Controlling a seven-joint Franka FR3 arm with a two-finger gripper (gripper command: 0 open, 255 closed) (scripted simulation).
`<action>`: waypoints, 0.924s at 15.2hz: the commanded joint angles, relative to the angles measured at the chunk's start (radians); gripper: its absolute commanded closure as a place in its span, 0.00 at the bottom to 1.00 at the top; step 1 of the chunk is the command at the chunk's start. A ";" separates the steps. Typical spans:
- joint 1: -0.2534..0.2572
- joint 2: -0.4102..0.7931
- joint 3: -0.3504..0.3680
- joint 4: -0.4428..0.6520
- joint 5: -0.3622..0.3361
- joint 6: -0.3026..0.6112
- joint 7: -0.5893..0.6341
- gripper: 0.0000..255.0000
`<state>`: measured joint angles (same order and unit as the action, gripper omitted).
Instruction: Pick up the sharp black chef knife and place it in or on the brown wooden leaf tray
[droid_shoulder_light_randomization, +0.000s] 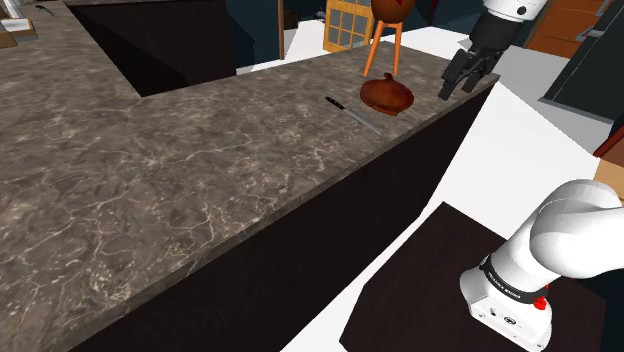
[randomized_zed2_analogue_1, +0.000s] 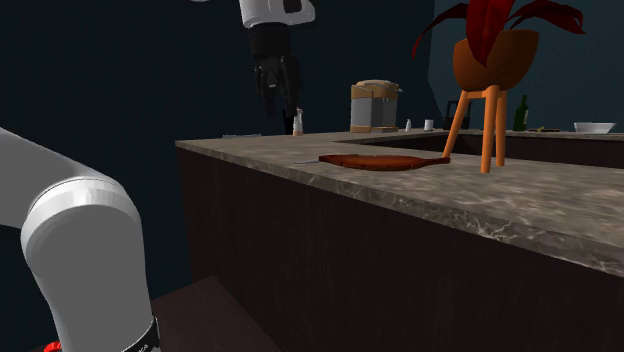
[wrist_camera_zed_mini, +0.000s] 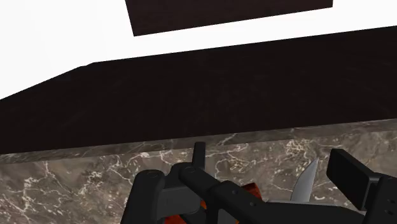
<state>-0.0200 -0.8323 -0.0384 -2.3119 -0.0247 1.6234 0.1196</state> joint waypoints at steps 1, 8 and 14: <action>0.000 0.000 0.000 0.000 0.000 0.000 0.000 0.00; 0.025 0.275 0.027 0.119 0.035 0.113 0.029 0.00; 0.042 0.517 0.048 0.270 0.057 0.169 0.049 0.00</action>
<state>0.0193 -0.3586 0.0063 -2.0719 0.0288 1.7835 0.1659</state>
